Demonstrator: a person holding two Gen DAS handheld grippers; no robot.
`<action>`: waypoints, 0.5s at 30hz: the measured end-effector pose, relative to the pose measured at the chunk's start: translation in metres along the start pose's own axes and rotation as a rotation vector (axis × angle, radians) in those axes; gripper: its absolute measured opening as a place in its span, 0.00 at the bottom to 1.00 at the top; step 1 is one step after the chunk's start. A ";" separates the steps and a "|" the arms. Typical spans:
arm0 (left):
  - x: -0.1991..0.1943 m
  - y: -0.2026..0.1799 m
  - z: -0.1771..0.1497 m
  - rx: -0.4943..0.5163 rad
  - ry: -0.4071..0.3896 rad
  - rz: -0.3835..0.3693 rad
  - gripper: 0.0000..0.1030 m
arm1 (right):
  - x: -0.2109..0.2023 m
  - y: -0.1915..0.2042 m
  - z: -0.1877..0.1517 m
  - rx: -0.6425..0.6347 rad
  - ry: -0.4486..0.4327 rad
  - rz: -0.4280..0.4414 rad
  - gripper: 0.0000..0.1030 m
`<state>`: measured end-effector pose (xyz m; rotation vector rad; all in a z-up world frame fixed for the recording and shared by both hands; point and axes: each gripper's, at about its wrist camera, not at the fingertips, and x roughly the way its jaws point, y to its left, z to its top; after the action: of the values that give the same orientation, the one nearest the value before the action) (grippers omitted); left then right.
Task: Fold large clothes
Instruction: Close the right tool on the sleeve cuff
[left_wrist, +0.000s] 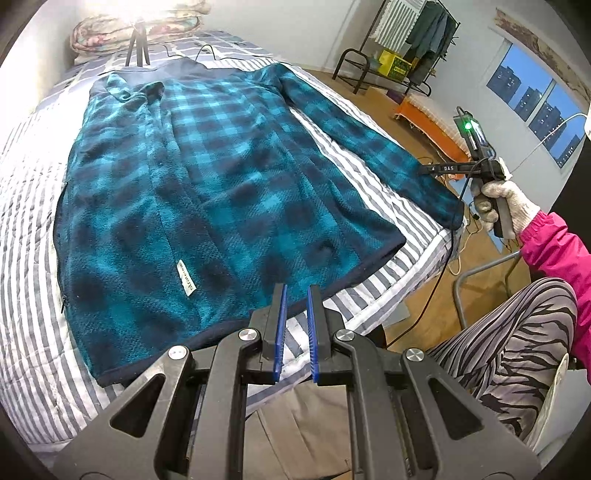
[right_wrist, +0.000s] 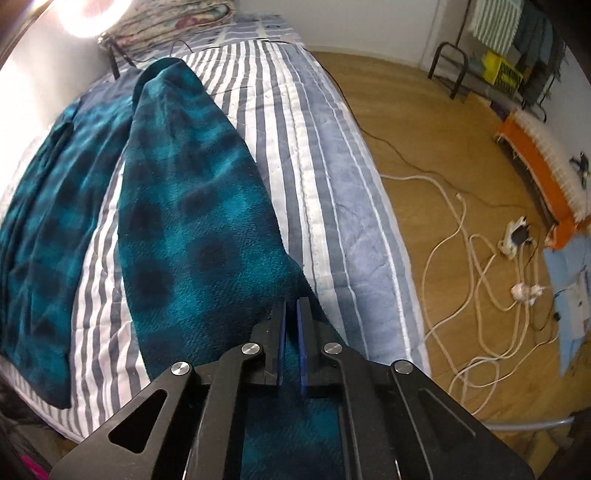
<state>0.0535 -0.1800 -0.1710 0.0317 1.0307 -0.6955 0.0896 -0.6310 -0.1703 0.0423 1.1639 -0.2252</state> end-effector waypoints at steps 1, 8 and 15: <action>0.000 0.000 0.000 -0.002 0.000 -0.002 0.07 | -0.003 0.003 0.000 -0.011 -0.004 -0.018 0.03; 0.003 -0.005 0.000 0.020 0.008 -0.022 0.07 | -0.025 0.019 0.003 -0.073 -0.033 -0.082 0.02; 0.002 -0.005 0.002 0.023 0.002 -0.038 0.07 | -0.056 0.037 0.009 -0.088 -0.099 -0.022 0.02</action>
<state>0.0530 -0.1857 -0.1706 0.0328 1.0278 -0.7420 0.0840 -0.5874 -0.1182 -0.0582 1.0747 -0.1934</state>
